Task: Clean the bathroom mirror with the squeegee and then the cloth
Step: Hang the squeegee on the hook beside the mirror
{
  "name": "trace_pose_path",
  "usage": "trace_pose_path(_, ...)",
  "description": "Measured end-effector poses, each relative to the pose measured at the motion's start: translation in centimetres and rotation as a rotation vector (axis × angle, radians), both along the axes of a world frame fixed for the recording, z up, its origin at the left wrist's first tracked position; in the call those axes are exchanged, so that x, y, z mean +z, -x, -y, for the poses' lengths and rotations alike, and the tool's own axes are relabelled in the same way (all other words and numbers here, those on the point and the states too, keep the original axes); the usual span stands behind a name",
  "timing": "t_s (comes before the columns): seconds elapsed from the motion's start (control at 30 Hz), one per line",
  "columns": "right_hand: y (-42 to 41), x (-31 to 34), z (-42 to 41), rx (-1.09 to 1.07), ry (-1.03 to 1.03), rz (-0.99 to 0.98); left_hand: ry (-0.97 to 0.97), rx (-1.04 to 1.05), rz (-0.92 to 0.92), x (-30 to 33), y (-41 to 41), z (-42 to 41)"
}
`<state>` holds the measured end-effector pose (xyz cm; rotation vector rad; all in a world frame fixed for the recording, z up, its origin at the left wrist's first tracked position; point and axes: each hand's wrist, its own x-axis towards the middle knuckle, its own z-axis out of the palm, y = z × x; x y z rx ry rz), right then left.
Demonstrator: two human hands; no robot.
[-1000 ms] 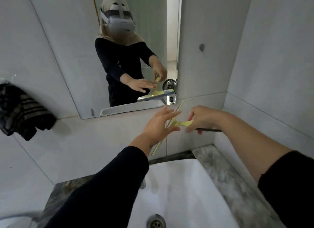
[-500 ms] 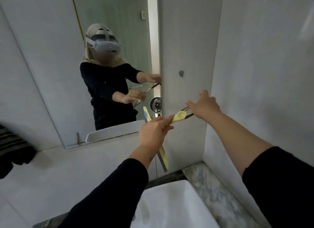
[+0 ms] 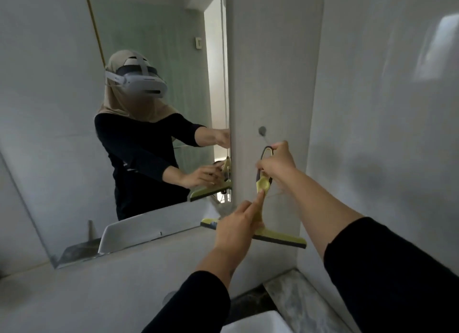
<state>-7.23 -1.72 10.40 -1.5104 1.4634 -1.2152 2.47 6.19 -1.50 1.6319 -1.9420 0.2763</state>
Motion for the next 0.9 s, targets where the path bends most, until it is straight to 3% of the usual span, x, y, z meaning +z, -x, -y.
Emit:
trace_pose_path(0.1,0.3,0.2,2.1,-0.018,0.114,-0.091,-0.035,0.022,0.012,0.5,0.5,3.0)
trace_pose_path(0.33,0.1,0.9,5.8,-0.077,0.345,-0.076,-0.071,0.022,-0.043,1.2,2.2,7.7)
trace_pose_path(0.67,-0.1,-0.5,6.7,-0.101,0.309,-0.094,-0.256,-0.082,-0.155,0.5,1.8,9.1)
trace_pose_path(0.9,-0.7,-2.0,3.9,-0.066,0.108,-0.368,-0.297,-0.075,-0.159,1.6,-0.5,6.2)
